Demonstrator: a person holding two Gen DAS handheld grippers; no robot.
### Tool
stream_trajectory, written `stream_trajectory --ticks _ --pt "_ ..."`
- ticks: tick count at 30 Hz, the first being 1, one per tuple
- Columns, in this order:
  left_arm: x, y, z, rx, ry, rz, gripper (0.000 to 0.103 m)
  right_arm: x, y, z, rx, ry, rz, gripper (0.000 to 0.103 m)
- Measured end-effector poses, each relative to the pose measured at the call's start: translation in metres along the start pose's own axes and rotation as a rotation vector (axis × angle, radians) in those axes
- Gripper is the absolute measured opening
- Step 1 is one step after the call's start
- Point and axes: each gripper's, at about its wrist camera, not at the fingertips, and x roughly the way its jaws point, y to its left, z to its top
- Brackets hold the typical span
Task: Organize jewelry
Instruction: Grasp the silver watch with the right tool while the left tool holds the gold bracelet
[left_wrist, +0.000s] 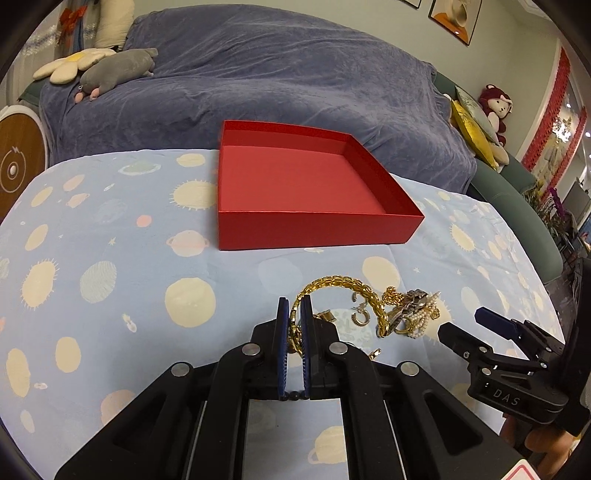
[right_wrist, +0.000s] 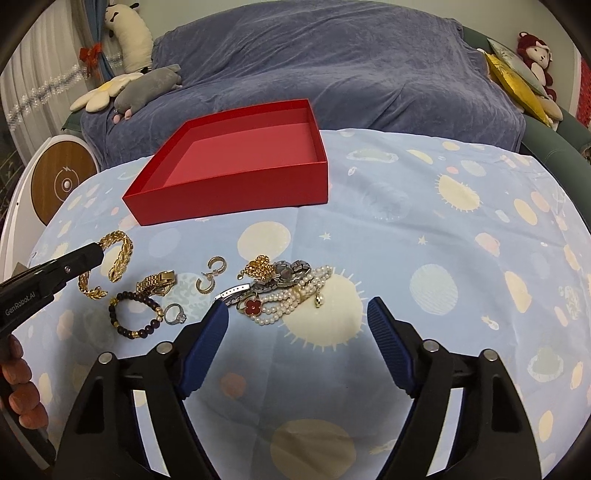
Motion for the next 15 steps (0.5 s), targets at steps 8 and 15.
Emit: stream_trajectory --ticks 8,15 --pt "-0.002 0.002 -0.004 0.004 -0.003 0.019 0.004 0.011 0.018 0.000 -0.040 0.020 0.047 0.064" --pt "-0.002 0.004 -0.001 0.004 -0.007 0.025 0.004 0.028 0.026 0.010 -0.020 0.072 0.134 0.059"
